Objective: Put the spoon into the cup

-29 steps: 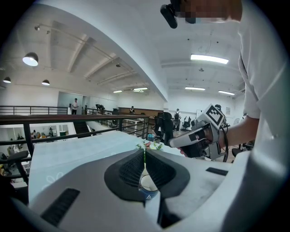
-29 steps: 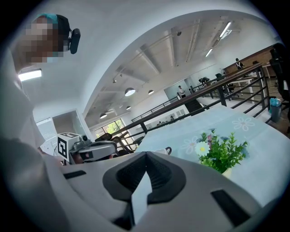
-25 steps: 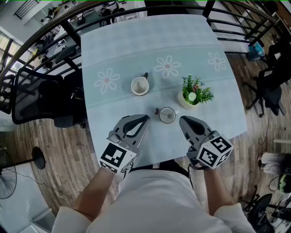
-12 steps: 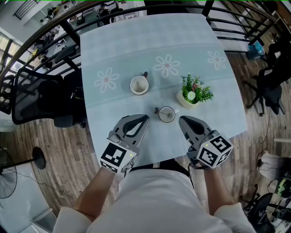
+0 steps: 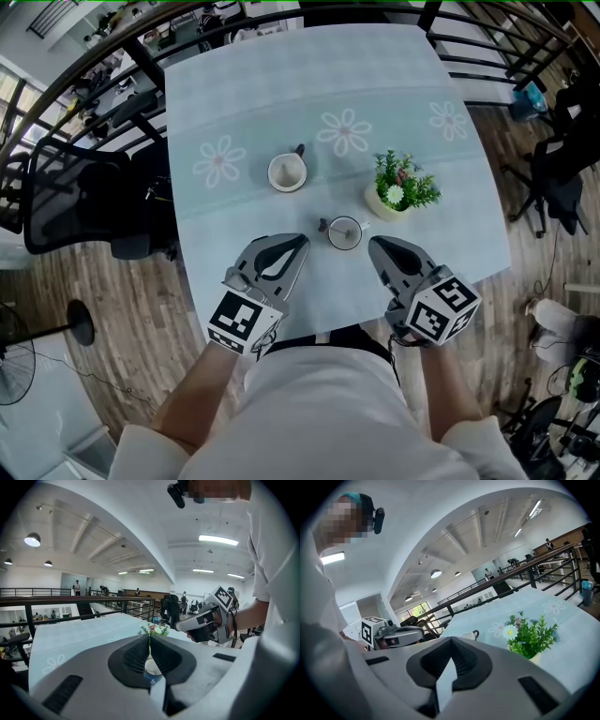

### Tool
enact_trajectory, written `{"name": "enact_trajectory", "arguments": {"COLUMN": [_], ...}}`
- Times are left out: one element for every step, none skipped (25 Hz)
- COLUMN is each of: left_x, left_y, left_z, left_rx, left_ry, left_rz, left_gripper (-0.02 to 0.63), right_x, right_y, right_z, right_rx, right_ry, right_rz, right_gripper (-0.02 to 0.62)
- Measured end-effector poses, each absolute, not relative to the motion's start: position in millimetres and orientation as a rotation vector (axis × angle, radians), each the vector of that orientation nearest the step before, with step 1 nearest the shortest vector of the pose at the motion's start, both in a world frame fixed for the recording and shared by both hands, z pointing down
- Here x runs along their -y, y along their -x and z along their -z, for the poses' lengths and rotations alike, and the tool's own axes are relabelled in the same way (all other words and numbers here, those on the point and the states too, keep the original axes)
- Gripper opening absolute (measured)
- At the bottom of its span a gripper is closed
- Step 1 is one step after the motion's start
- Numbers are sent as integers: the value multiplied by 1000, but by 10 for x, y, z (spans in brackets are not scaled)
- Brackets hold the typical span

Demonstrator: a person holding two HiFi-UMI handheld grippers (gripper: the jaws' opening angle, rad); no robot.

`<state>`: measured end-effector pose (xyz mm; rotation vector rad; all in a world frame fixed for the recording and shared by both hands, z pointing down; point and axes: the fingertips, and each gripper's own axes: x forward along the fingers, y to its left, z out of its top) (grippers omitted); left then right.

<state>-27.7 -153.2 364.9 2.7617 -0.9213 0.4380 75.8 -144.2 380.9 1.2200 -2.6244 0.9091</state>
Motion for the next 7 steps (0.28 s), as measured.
{"name": "enact_trajectory", "arguments": {"left_x": [1529, 1529, 1530, 1531, 1531, 1530, 1529], "left_y": [274, 270, 267, 263, 260, 258, 255], "left_z": [-3650, -3648, -3648, -3650, -3655, -3661, -3668], "left_rx": [920, 919, 918, 918, 917, 916, 915], "left_ry": [-2761, -2761, -2761, -2761, -2760, -2760, -2759], "left_rz": [-438, -438, -438, -439, -441, -444, -446], "left_gripper": [28, 28, 28, 28, 28, 28, 28], "right_x": [1442, 1442, 1442, 1442, 1441, 1440, 1438], "right_y": [-757, -756, -756, -756, -758, -759, -760], "right_z": [-3805, -3802, -3799, -3797, -3796, -3794, -3793], "right_rx": [2626, 2627, 2627, 2628, 2628, 2628, 2629], "right_ry": [-1218, -1216, -1214, -1213, -1212, -1211, -1209], "right_rz": [-908, -908, -908, -908, -908, -909, -909], "right_gripper": [23, 23, 22, 22, 21, 21, 21]}}
